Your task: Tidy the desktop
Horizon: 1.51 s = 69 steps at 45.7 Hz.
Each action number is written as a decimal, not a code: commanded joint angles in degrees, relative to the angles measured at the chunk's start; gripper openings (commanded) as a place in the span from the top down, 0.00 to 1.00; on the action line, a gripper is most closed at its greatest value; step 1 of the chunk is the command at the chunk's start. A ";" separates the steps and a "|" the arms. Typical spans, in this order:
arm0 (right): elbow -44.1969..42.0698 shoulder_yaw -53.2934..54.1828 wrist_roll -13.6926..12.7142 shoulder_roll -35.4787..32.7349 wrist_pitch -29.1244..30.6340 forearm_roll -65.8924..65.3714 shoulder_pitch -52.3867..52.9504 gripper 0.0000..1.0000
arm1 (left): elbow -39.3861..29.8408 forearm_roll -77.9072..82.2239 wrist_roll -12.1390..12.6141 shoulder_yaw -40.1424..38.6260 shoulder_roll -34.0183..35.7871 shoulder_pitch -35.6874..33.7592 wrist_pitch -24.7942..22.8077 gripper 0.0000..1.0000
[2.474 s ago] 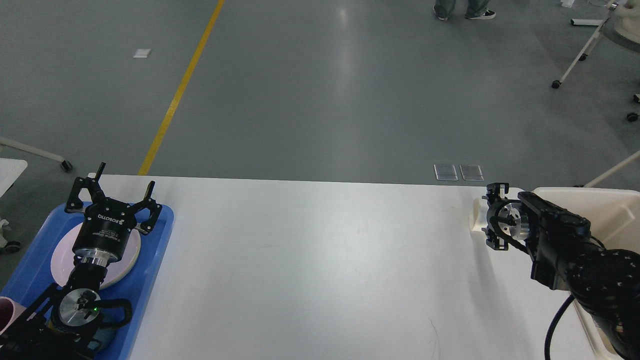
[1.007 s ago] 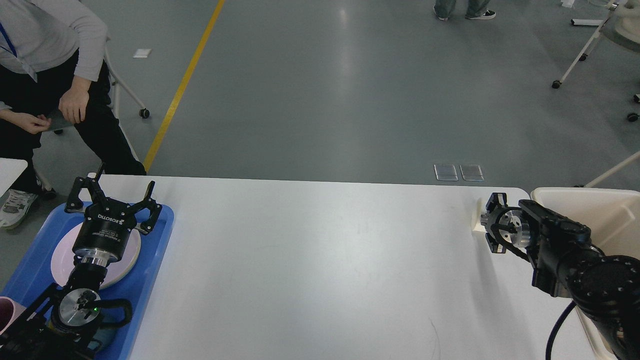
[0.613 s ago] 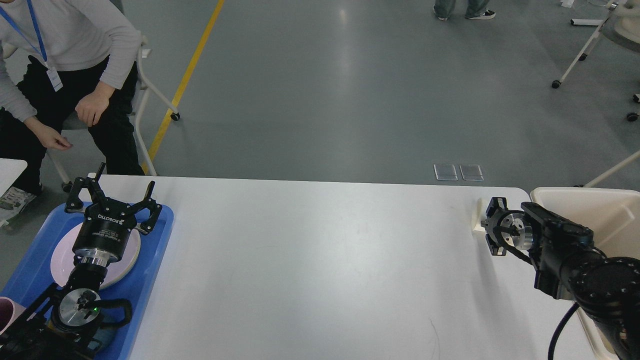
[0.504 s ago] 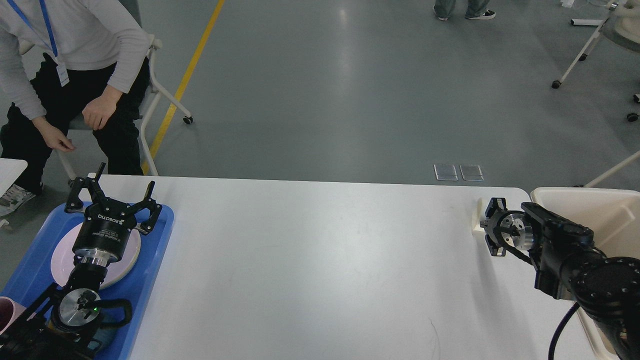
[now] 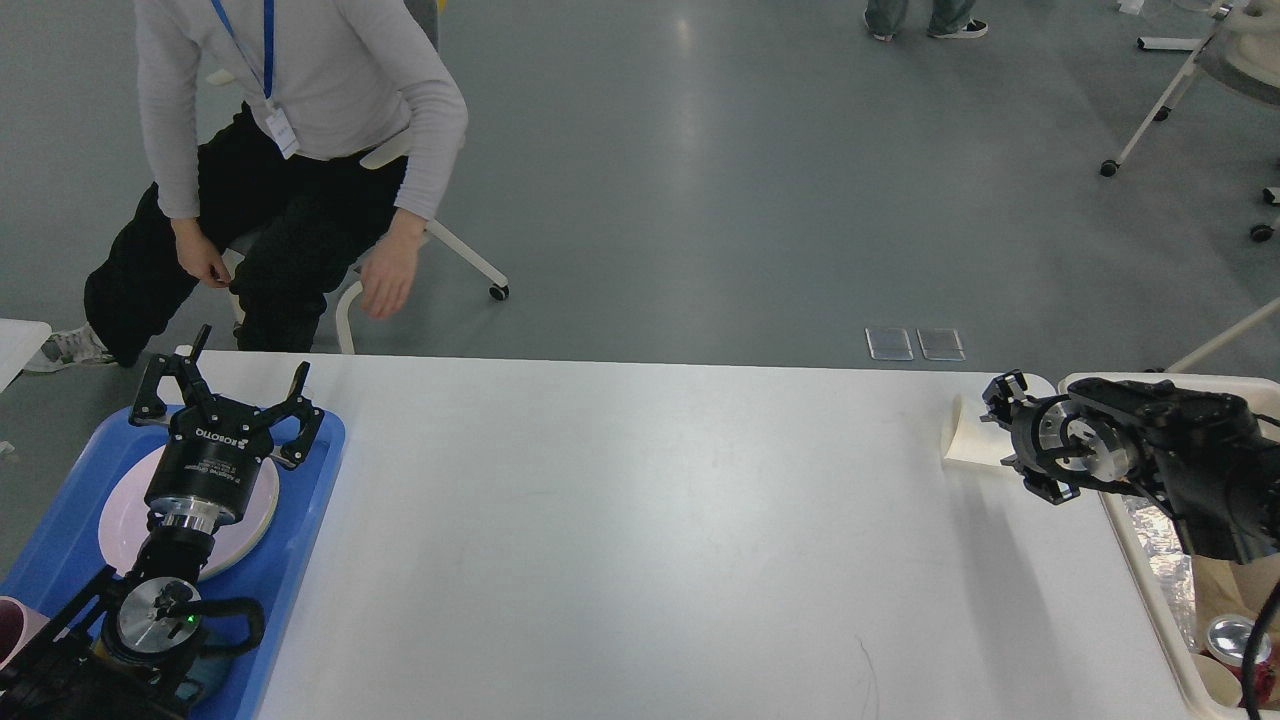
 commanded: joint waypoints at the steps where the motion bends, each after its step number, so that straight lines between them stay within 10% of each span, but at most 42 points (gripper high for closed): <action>1: 10.06 -10.82 -0.15 -2.31 3.96 -3.90 9.34 0.00 | 0.00 0.00 0.08 0.00 0.00 0.00 -0.08 0.04; 13: 21.93 -40.72 -0.06 6.39 28.30 -3.81 35.28 0.00 | -0.09 0.00 0.08 0.00 0.00 0.00 -0.08 0.04; 36: 51.99 -45.56 -0.15 1.04 49.14 -3.37 77.29 0.00 | 0.00 0.00 0.17 0.00 0.00 0.00 -0.08 0.04; 69: 57.80 -47.94 -0.06 -0.20 48.19 -3.46 83.02 0.00 | 0.00 0.00 0.17 0.00 0.00 0.00 -0.08 0.04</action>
